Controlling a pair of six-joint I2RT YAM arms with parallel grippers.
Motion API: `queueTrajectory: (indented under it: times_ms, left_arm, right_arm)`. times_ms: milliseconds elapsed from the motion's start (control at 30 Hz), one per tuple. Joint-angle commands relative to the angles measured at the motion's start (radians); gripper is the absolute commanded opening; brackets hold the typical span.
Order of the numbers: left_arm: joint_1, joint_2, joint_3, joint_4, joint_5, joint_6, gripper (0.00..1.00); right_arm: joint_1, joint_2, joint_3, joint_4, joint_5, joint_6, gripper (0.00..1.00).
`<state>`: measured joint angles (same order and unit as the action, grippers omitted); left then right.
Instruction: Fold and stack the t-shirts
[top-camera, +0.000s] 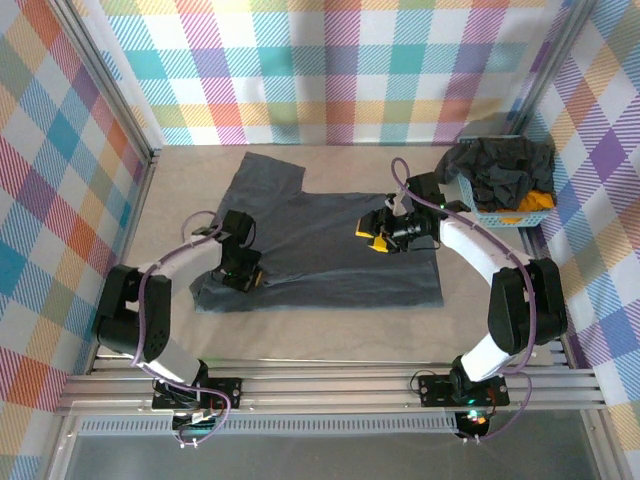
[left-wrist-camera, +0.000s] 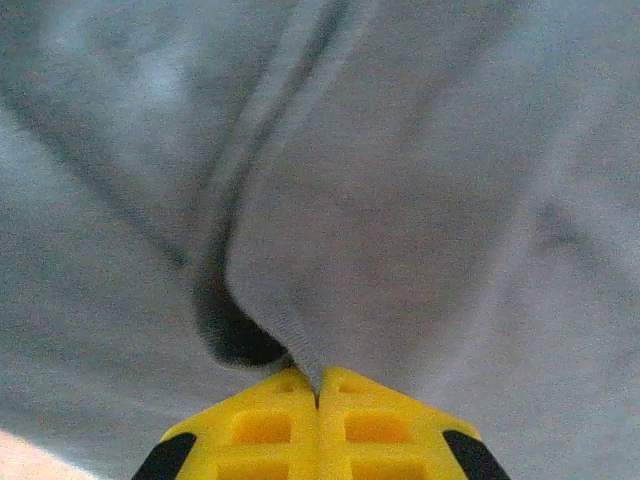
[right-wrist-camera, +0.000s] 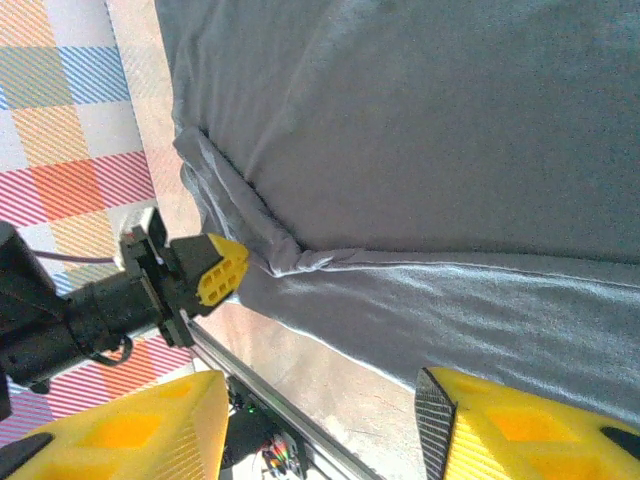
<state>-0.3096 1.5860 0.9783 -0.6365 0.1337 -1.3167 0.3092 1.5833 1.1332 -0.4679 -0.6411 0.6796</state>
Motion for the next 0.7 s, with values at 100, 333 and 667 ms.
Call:
queueTrajectory:
  times_ms: [100,333,667]
  left_arm:
    - [-0.061,0.132,0.213,-0.141,-0.059,0.247,0.00]
    - [-0.118,0.309,0.471,-0.275,-0.136,0.437,0.00]
    - [-0.195,0.522,0.741,-0.387,-0.206,0.630,0.00]
  right_arm:
    - [0.000,0.001,0.006,-0.013,-0.011,0.008,0.52]
    - [-0.001,-0.006,0.002,-0.021,-0.010,0.008,0.51]
    - [-0.002,-0.011,-0.009,-0.033,-0.013,0.002,0.51]
